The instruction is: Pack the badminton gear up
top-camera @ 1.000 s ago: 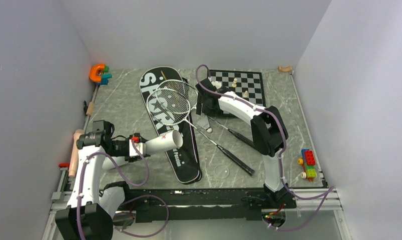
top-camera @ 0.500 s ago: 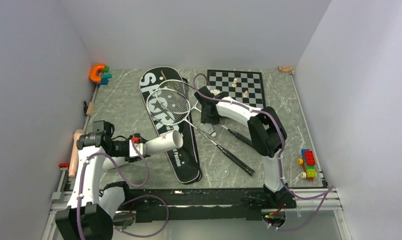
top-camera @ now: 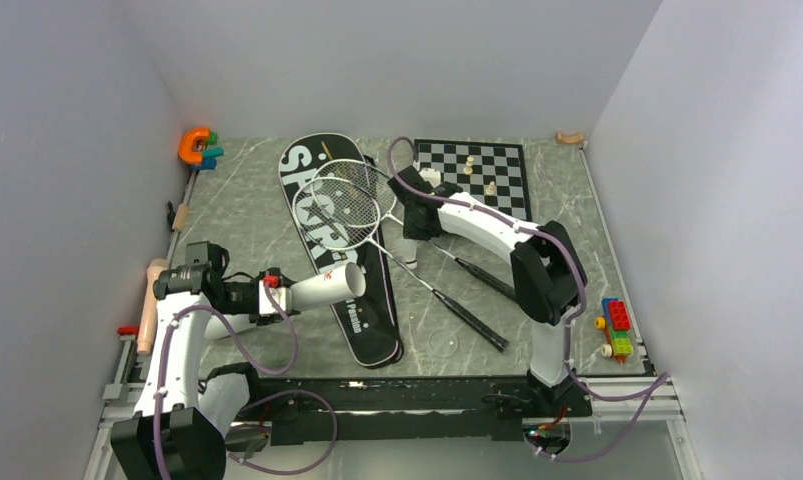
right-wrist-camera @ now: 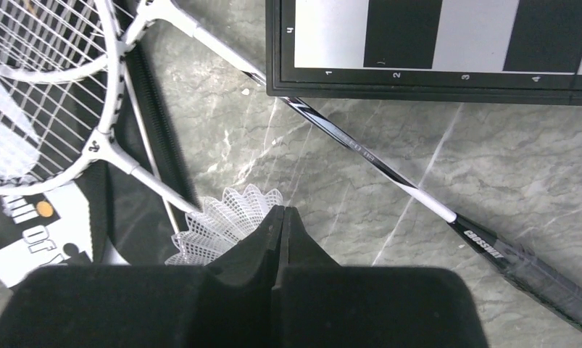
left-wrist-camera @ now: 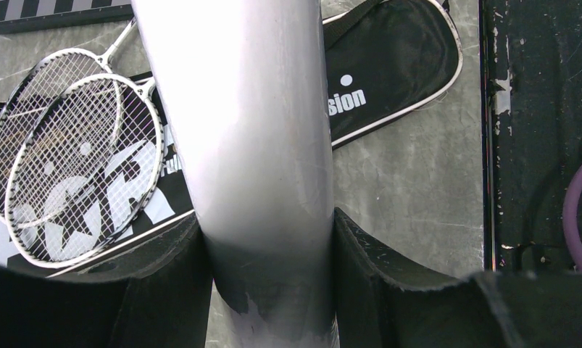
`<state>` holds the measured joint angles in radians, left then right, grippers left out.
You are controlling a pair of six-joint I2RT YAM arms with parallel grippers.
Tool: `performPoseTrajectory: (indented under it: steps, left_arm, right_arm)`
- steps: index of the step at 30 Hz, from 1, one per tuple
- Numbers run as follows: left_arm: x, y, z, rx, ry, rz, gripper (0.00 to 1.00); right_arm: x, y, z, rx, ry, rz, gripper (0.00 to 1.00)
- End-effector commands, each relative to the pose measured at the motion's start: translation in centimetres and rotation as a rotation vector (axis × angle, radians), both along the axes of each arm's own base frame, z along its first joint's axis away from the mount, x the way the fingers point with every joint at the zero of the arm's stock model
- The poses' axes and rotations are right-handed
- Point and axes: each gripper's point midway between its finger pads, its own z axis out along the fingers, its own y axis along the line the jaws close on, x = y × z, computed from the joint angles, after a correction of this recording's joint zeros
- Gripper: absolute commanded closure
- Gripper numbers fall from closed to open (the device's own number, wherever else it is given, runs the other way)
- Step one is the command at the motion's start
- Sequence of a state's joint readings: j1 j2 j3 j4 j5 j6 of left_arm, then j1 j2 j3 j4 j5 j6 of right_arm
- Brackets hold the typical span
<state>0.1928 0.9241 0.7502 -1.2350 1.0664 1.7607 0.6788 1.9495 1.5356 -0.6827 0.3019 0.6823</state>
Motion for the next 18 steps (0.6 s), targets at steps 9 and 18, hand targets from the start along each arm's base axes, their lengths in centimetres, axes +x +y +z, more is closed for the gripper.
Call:
performPoseTrajectory:
  steps: [9, 18]
  left_arm:
    - [0.3, -1.0, 1.7, -0.094, -0.020, 0.001, 0.60]
    - [1.0, -1.8, 3.2, -0.190, 0.011, 0.020, 0.60]
  right_arm:
    - [-3.4, 2.0, 17.7, 0.516, -0.330, 0.070, 1.00]
    - [-10.4, 3.7, 25.8, 0.987, -0.566, 0.276, 1.00]
